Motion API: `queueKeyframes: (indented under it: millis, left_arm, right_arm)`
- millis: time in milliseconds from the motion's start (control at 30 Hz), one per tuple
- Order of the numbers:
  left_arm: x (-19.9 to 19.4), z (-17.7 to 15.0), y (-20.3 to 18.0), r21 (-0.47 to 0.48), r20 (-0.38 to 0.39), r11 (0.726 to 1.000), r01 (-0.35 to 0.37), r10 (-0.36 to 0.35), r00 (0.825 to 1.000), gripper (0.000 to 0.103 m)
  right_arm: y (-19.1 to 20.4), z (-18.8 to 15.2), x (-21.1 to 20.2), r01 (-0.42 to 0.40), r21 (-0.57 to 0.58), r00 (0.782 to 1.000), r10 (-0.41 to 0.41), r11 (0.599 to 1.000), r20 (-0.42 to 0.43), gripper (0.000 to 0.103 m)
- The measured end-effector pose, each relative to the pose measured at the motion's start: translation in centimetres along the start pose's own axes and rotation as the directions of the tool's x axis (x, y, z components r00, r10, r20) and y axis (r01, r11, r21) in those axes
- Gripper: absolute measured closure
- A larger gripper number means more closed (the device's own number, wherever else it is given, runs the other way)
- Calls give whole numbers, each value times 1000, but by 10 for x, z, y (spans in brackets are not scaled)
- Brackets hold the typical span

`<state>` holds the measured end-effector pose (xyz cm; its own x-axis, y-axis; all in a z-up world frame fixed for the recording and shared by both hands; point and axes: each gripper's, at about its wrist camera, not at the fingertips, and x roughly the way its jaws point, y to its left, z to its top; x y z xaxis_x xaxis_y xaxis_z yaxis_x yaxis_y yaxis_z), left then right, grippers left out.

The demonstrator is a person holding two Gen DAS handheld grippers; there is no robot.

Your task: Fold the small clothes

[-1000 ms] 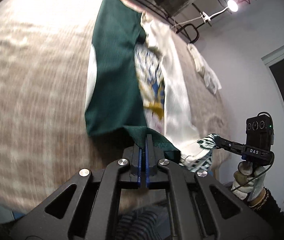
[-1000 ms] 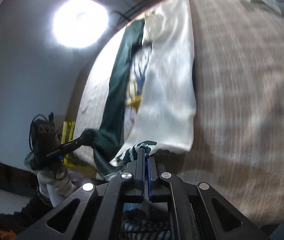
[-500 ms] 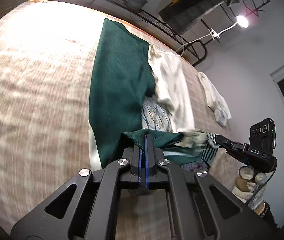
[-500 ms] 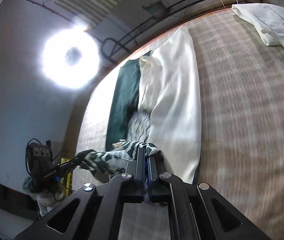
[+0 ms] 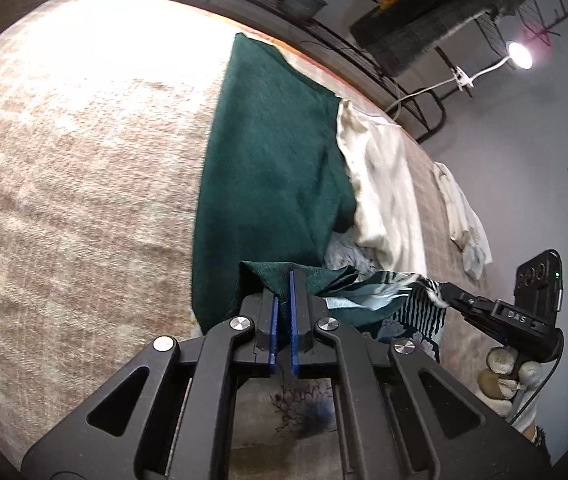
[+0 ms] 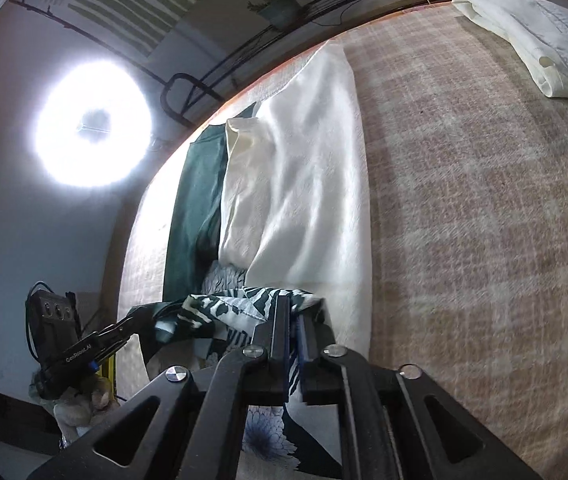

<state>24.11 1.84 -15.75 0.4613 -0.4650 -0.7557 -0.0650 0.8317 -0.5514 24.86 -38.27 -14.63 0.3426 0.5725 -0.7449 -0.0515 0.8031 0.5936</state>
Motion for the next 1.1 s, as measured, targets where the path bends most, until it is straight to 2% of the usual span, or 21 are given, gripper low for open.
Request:
queueKeyframes:
  millis: [33, 67, 100, 133, 267, 433, 600, 667, 733, 833, 900, 1000, 1100]
  left_arm:
    - [0, 1, 1, -2, 2, 1000, -11, 11, 1000, 89]
    - [-2, 2, 1, -1, 10, 1000, -16, 16, 1000, 81]
    - [-4, 2, 1, 2, 27, 1000, -24, 24, 999, 67]
    - [-8, 2, 2, 5, 49, 999, -31, 31, 998, 62]
    - [-18, 7, 3, 11, 83, 999, -38, 37, 996, 62]
    - [-20, 11, 1, 22, 93, 998, -56, 53, 994, 62]
    - [-17, 27, -2, 48, 102, 995, -87, 82, 991, 62]
    - [-14, 40, -3, 69, 106, 993, -100, 93, 990, 62]
    - [-7, 56, -2, 84, 100, 991, -105, 97, 990, 57]
    - [9, 86, 7, 78, 84, 992, -101, 94, 992, 55]
    - [21, 105, 14, 69, 81, 991, -113, 108, 991, 55]
    - [43, 136, 24, 55, 72, 991, -123, 119, 990, 55]
    - [66, 162, 25, 80, 75, 987, -139, 134, 988, 55]
  right_arm:
    - [0, 2, 0, 16, -7, 1000, -16, 1000, -1, 85]
    - [0, 4, -2, 30, -15, 1000, -30, 999, 4, 66]
    - [0, 6, -6, 42, -22, 999, -41, 999, 21, 64]
    - [0, 8, -9, 51, -31, 998, -50, 998, 37, 64]
    - [-1, 12, -21, 62, -47, 996, -58, 997, 69, 64]
    - [-2, 13, -22, 85, -55, 995, -81, 995, 66, 64]
    - [6, 21, -22, 121, -124, 990, -111, 985, 86, 60]
    - [7, 29, -22, 139, -147, 987, -124, 979, 103, 55]
    - [6, 41, -21, 148, -166, 984, -129, 975, 121, 53]
    - [1, 63, -15, 157, -175, 982, -135, 972, 132, 49]
    - [-4, 81, -7, 161, -180, 981, -137, 970, 138, 42]
    - [-10, 105, 11, 190, -203, 977, -165, 960, 136, 42]
    - [-19, 133, 30, 201, -204, 975, -177, 958, 132, 43]
